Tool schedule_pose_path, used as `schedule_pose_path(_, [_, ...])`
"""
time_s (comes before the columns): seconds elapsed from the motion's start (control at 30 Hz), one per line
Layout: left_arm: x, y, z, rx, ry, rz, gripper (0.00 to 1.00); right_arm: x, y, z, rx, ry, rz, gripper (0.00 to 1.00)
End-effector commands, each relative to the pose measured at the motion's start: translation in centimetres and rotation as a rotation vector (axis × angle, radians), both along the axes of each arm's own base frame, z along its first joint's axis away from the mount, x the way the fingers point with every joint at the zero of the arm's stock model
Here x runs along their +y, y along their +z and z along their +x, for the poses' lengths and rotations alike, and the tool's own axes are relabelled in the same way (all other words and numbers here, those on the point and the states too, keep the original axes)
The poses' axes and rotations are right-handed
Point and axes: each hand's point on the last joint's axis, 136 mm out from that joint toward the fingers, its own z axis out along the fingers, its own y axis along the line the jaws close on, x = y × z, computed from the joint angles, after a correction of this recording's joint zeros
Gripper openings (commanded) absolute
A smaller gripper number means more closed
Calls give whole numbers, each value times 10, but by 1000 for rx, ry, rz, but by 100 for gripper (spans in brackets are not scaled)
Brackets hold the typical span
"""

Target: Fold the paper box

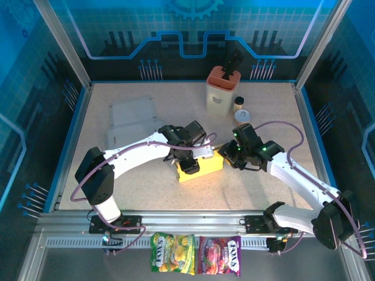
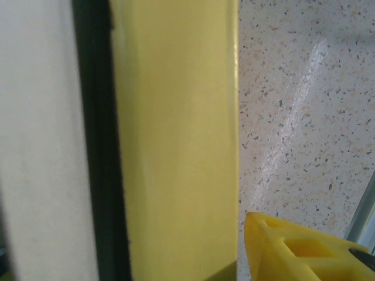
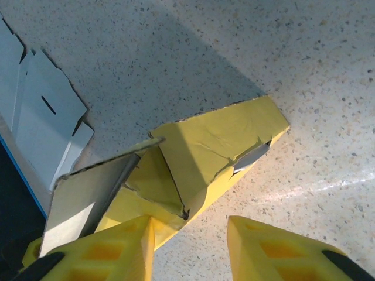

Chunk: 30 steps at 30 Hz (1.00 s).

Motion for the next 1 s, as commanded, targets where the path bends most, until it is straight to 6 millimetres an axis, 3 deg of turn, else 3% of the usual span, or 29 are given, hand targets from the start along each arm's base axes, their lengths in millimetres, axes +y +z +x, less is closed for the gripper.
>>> schedule_pose_path(0.0, [-5,13,-4,-17,-3,-42,50,-29,-41,-40,228,-30,-152,35])
schedule_pose_path(0.3, [-6,16,-4,-67,-2,-49,46,-27,-48,-48,293,-30,-148,32])
schedule_pose_path(0.5, [-5,13,-6,-63,7,-56,39,-15,-24,-29,158,12,-92,33])
schedule_pose_path(0.73, [-8,11,-8,-50,8,-67,38,-16,12,-12,-2,18,-75,38])
schedule_pose_path(0.97, [-8,11,-9,-45,6,-65,38,-9,17,-2,-38,24,-52,41])
